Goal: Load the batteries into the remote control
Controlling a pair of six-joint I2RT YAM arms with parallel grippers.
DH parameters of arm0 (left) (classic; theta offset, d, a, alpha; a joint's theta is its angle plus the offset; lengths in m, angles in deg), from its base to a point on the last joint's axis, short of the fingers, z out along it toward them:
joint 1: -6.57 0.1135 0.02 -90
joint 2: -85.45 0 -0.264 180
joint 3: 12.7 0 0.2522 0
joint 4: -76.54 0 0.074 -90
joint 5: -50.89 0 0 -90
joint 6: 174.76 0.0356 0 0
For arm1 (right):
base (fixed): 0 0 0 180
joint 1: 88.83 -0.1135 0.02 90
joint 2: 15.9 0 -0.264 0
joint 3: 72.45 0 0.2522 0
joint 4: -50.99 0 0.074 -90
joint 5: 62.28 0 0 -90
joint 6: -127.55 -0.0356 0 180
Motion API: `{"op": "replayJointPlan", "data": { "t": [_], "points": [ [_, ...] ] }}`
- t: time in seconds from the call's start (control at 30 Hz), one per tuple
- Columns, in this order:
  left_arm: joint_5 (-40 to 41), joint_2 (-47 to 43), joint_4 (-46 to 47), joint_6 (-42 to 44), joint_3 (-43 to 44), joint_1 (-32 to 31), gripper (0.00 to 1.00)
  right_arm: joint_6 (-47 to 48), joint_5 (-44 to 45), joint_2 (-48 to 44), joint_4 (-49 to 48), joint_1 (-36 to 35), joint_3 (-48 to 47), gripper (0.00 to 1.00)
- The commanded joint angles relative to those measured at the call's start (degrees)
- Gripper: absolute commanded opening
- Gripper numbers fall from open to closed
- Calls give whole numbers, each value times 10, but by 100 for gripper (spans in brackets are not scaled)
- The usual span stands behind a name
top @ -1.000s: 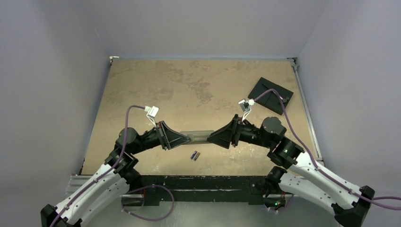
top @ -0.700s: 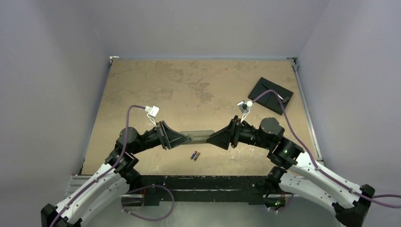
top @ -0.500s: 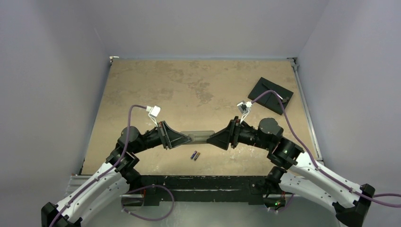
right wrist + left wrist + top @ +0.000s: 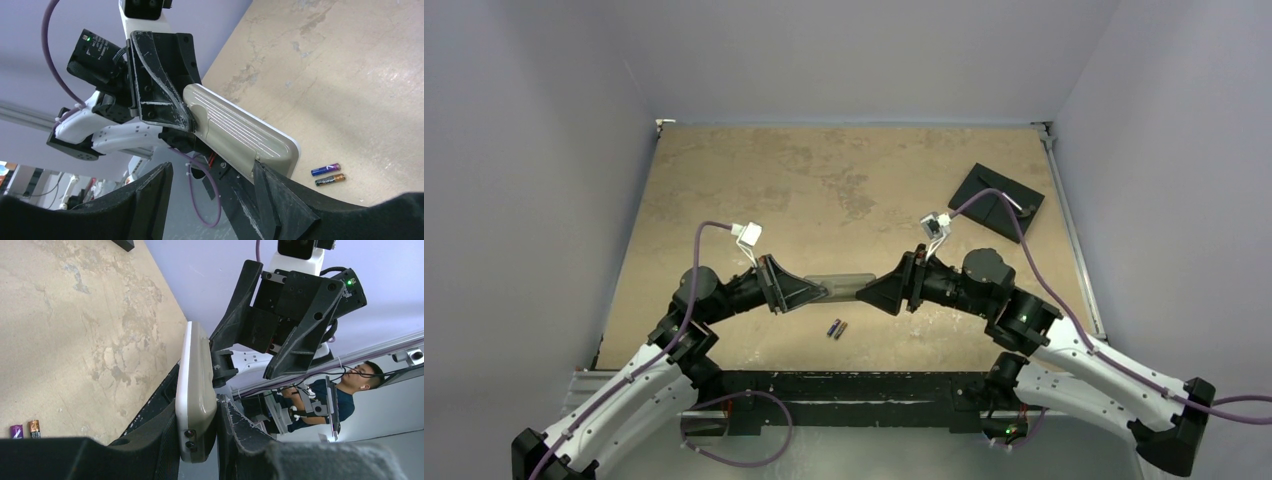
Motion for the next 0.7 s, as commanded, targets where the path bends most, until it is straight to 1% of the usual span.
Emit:
{"op": "replayJointPlan", "data": {
  "t": [0.0,0.23,0.67],
  "points": [
    [-21,-6,51,-10,9,-1,0,21,51,15,22,-22,-26,68],
    [-26,-6,59,-13,7,-1,0,25,74,33,23,-44,-30,69],
    [-38,0,92,-34,-3,-1,0,27,92,43,15,-53,-26,70]
  ]
}}
